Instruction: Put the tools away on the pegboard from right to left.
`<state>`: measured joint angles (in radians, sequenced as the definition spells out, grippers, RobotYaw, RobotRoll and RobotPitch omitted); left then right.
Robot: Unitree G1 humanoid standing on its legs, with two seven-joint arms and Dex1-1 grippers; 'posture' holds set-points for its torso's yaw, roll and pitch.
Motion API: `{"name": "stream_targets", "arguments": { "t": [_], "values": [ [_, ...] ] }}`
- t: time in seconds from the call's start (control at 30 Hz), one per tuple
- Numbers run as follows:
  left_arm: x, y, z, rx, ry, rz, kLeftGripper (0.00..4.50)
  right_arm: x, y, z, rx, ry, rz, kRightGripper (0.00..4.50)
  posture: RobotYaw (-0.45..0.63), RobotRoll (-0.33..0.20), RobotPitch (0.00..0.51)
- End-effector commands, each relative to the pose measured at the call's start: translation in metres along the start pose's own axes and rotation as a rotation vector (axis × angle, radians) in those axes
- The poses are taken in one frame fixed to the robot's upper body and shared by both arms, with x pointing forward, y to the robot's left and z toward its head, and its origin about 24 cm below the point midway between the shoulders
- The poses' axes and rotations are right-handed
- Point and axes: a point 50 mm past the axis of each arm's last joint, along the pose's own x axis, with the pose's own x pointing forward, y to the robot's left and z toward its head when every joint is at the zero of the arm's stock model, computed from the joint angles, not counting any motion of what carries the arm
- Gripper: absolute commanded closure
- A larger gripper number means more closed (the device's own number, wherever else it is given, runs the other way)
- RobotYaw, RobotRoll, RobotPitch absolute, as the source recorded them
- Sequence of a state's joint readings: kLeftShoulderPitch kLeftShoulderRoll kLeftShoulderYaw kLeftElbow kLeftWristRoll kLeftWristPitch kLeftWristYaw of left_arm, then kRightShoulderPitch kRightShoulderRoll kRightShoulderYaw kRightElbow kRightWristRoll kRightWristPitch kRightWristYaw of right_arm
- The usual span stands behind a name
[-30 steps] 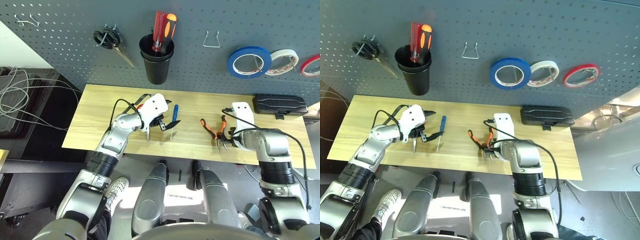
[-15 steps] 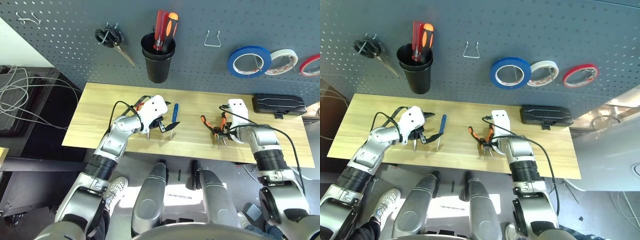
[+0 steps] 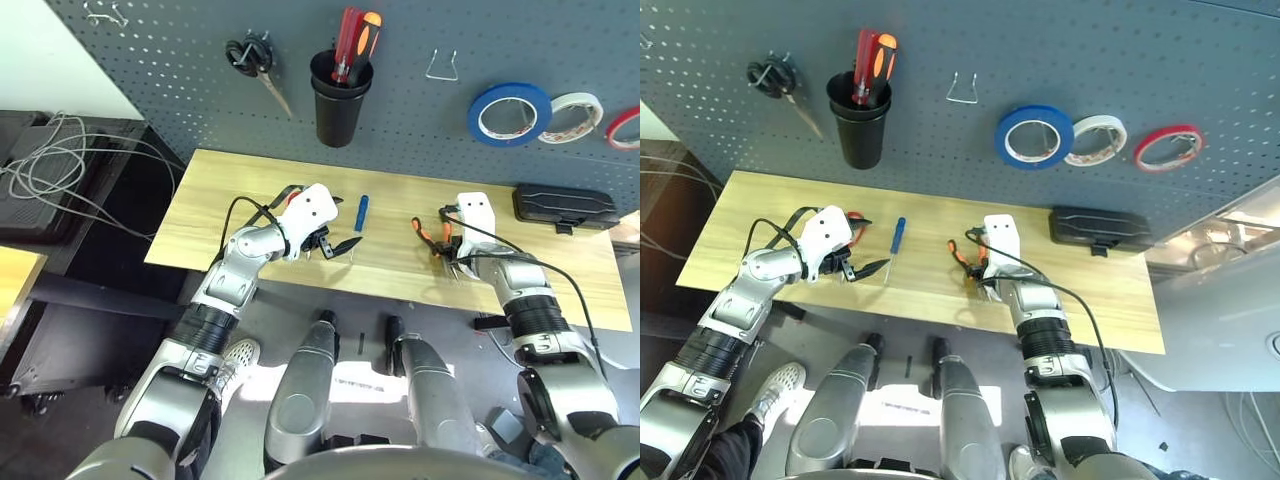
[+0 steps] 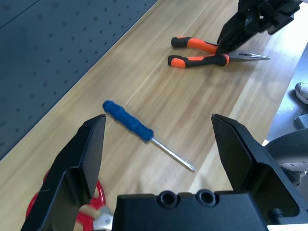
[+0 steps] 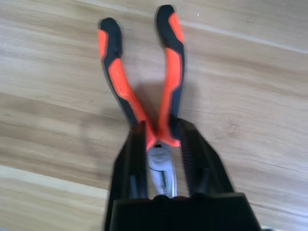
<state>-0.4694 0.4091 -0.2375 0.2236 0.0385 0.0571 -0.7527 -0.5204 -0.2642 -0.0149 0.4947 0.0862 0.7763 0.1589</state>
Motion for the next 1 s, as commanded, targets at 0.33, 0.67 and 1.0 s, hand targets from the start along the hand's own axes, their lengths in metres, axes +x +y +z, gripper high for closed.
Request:
{"name": "stream_targets", "arguments": {
  "t": [0.33, 0.67, 1.0],
  "values": [
    [0.004, -0.004, -0.001, -0.001, -0.005, -0.019, 0.0, -0.012, -0.018, -0.023, 0.054, 0.063, -0.049, 4.36, 0.15, 0.0, 0.414],
    [0.009, 0.0, 0.003, 0.013, -0.023, -0.013, 0.0, -0.014, -0.038, 0.0, 0.051, -0.026, -0.066, 4.37, 0.13, 0.0, 0.413],
    [0.01, 0.003, 0.003, 0.017, -0.029, -0.01, 0.0, -0.049, -0.035, 0.04, 0.056, -0.02, -0.021, 4.4, 0.12, 0.0, 0.409]
  ]
}}
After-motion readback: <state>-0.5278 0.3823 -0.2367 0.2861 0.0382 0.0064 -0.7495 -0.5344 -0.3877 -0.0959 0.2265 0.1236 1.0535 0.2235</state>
